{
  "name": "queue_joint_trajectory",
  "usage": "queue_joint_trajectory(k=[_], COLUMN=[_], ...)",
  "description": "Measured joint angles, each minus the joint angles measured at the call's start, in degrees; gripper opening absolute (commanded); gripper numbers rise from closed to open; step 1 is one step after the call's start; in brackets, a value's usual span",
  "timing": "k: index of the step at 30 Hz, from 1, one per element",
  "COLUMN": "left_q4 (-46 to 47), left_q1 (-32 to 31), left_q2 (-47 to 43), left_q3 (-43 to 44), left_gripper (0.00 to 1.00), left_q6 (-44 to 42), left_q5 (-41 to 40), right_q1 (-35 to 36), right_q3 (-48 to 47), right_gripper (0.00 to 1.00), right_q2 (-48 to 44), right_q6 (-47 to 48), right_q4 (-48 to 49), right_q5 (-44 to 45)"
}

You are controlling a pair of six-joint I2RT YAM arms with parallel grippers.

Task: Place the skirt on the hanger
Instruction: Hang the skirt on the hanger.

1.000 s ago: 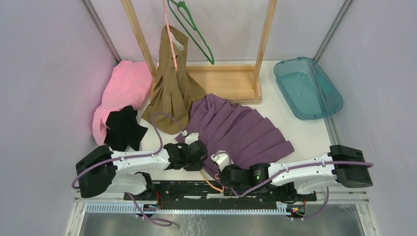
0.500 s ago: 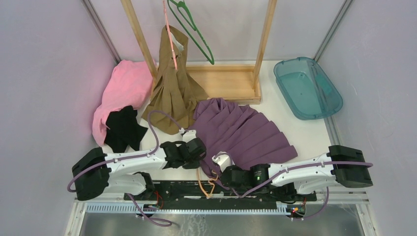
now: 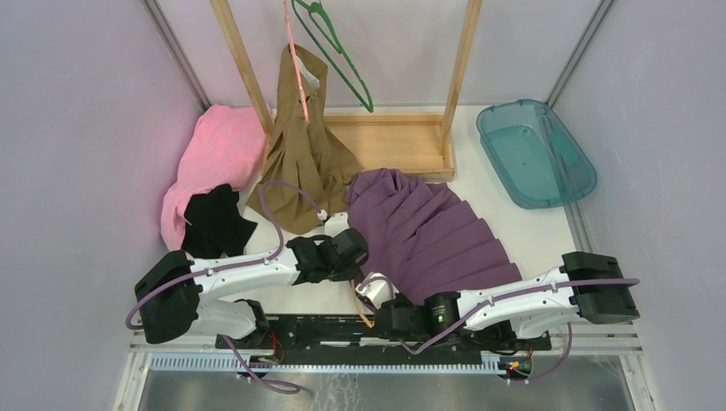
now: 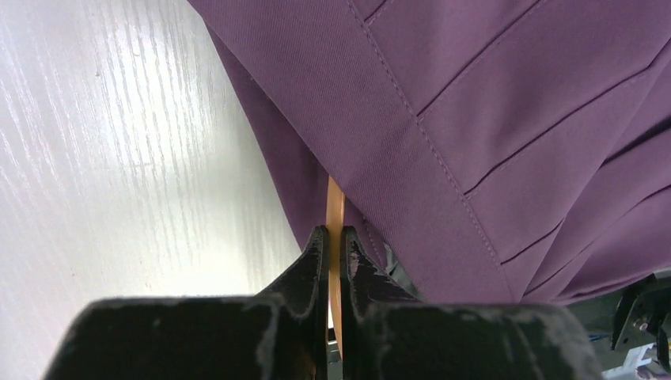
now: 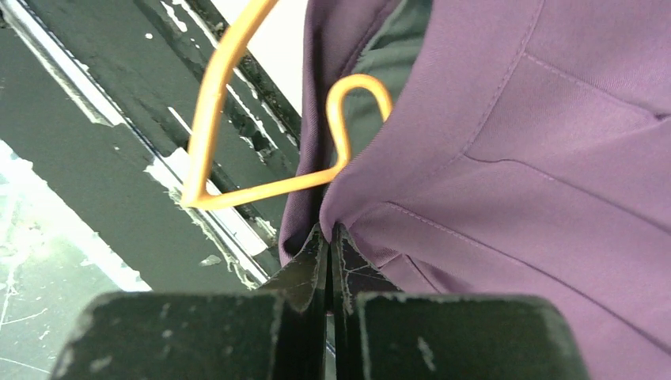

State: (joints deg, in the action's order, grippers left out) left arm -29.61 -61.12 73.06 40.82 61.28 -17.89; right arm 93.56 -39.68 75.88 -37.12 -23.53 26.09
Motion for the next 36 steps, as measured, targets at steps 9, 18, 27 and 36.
queue_joint_trajectory(k=[9,18,27,36], left_q4=[1.4,3.2,3.3,4.1], left_q1=[0.0,0.0,0.0,0.0], left_q2=[2.7,5.0,6.6,7.9], left_q3=[1.9,3.1,3.8,3.9], left_gripper=[0.03,0.03,0.03,0.03], left_q6=[0.0,0.4,0.4,0.4], left_q5=[-3.1,-4.2,-4.5,-5.9], right_q1=[2.3,3.6,4.4,4.5], right_q3=[-5.1,-6.3,-8.6,-15.0], right_gripper=[0.01,0.01,0.01,0.01], right_q2=[1.6,2.7,5.3,9.2], right_q6=[2.6,3.7,4.9,7.9], right_q4=[-2.4,-2.7,-3.6,-5.9], right_q5=[1.2,1.1,1.2,2.2])
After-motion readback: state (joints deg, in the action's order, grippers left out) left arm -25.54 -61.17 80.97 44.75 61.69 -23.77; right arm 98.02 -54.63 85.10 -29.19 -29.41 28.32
